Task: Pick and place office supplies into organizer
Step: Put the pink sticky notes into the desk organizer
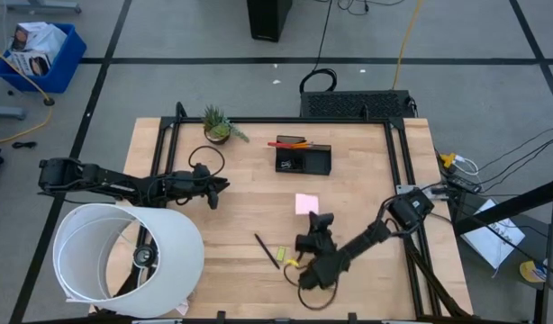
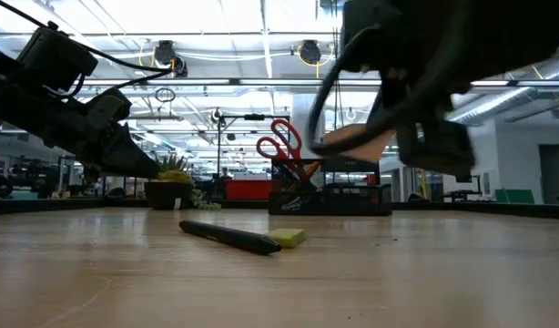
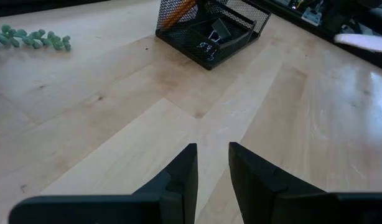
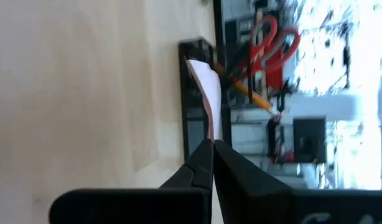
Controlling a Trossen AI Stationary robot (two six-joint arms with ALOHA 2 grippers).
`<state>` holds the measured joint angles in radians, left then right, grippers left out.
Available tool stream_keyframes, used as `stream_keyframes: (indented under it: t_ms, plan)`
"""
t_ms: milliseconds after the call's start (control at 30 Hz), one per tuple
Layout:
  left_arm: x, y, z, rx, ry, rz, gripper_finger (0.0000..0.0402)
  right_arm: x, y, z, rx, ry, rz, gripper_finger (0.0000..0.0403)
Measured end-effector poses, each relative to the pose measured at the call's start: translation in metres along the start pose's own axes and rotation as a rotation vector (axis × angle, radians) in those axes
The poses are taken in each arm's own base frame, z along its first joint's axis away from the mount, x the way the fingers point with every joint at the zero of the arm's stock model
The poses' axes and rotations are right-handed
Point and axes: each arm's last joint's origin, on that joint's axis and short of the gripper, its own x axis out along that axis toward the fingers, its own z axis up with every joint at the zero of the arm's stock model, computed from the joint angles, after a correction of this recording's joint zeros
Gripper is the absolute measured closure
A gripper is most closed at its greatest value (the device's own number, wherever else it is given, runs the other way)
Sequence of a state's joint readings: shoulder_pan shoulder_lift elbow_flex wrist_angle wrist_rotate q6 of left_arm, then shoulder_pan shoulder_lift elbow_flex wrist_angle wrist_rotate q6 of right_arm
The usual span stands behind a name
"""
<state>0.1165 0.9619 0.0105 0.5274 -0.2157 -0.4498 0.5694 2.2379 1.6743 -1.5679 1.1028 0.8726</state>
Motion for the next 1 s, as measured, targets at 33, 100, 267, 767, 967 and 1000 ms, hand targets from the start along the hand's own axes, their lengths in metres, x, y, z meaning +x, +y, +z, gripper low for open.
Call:
stream_keyframes:
  t_ms: [33, 100, 267, 767, 967, 1000]
  plan:
    - [0.000, 0.000, 0.000, 0.000, 0.000, 0.000, 0.0309, 0.005, -0.005, 0.000, 0.008, 0.015, -0.002, 0.0402]
    - [0.000, 0.000, 0.000, 0.000, 0.002, 0.001, 0.0309, 0.014, -0.017, 0.000, 0.066, 0.040, -0.004, 0.0402]
    - [0.000, 0.000, 0.000, -0.001, 0.000, 0.000, 0.0309, 0.038, -0.044, -0.013, 0.143, 0.110, -0.019, 0.0403]
    - [0.000, 0.000, 0.000, -0.002, 0.001, 0.000, 0.0309, 0.091, -0.078, -0.058, 0.018, 0.082, 0.061, 0.0403]
    - [0.000, 0.000, 0.000, 0.000, 0.001, 0.000, 0.0309, 0.114, -0.081, -0.067, 0.015, 0.060, 0.066, 0.0403]
    - [0.000, 0.000, 0.000, 0.000, 0.001, 0.000, 0.0309, 0.118, -0.081, -0.070, 0.018, 0.060, 0.067, 0.0403]
